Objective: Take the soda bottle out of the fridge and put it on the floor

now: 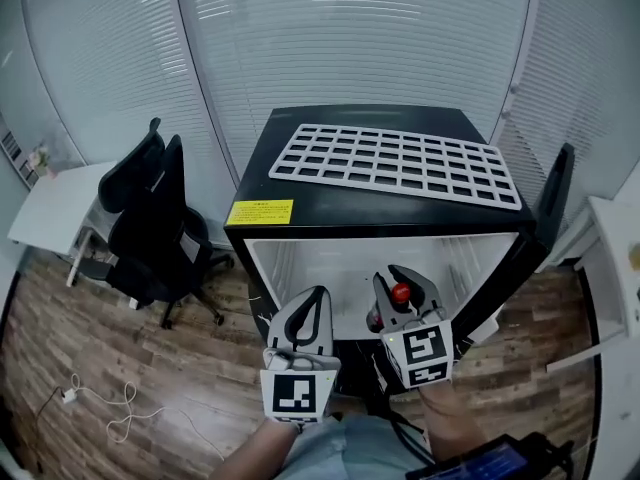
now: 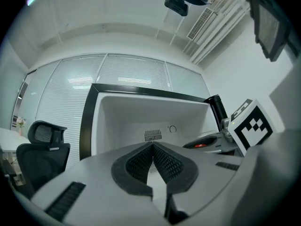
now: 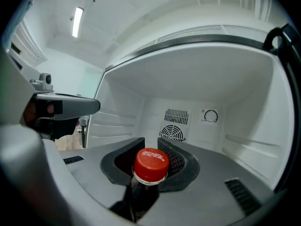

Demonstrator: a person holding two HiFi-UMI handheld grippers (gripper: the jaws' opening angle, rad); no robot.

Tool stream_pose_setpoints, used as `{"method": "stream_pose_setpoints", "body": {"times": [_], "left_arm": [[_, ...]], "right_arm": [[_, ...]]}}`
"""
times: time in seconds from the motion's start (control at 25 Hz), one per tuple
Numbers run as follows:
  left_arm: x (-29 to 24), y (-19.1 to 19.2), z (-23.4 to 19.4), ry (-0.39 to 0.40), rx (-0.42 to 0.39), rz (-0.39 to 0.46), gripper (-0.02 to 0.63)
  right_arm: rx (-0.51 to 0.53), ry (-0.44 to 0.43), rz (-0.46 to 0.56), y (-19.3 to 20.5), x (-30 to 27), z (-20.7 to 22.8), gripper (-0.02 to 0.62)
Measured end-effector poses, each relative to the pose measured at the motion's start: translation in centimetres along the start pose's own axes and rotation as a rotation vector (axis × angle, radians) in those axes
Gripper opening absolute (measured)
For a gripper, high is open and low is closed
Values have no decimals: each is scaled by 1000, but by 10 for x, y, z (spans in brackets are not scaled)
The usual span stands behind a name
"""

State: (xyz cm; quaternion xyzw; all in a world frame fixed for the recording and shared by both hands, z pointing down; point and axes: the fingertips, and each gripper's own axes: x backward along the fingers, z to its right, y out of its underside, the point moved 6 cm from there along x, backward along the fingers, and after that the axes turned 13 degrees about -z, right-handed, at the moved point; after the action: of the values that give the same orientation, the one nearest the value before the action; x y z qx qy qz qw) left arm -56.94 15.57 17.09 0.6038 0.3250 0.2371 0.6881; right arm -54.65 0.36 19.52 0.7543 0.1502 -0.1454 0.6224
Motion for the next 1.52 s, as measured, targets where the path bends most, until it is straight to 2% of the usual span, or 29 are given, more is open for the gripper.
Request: {"method": "stream_pose_setpoints", "body": {"times": [0.16, 0.28, 0.4, 0.64, 0.8, 0.96, 1.2, 1.52], "left_arm": [[6, 4, -6, 42, -13, -1, 16], [9, 9, -2, 103, -8, 4, 16], [8, 11, 16, 176, -5, 11, 15], [-5, 2, 56, 300, -27, 33, 17], [-6, -4, 95, 384, -55, 50, 15], [5, -13, 136, 445, -53, 72, 16], [34, -17, 205, 550, -56, 77, 15], [84, -12, 313, 716, -94, 88, 15]], "right_arm": [[-28, 50, 3, 3, 16, -8, 98], [-52, 92, 2, 6, 34, -16, 98], [-79, 126, -9, 18, 58, -16, 98], [-103, 247, -21, 28, 109, 0, 98], [-114, 334, 37, 29, 148, 16, 98], [-131, 384, 54, 40, 189, 26, 98], [-164, 454, 44, 67, 258, 38, 99], [-202, 591, -8, 122, 363, 52, 100]]}}
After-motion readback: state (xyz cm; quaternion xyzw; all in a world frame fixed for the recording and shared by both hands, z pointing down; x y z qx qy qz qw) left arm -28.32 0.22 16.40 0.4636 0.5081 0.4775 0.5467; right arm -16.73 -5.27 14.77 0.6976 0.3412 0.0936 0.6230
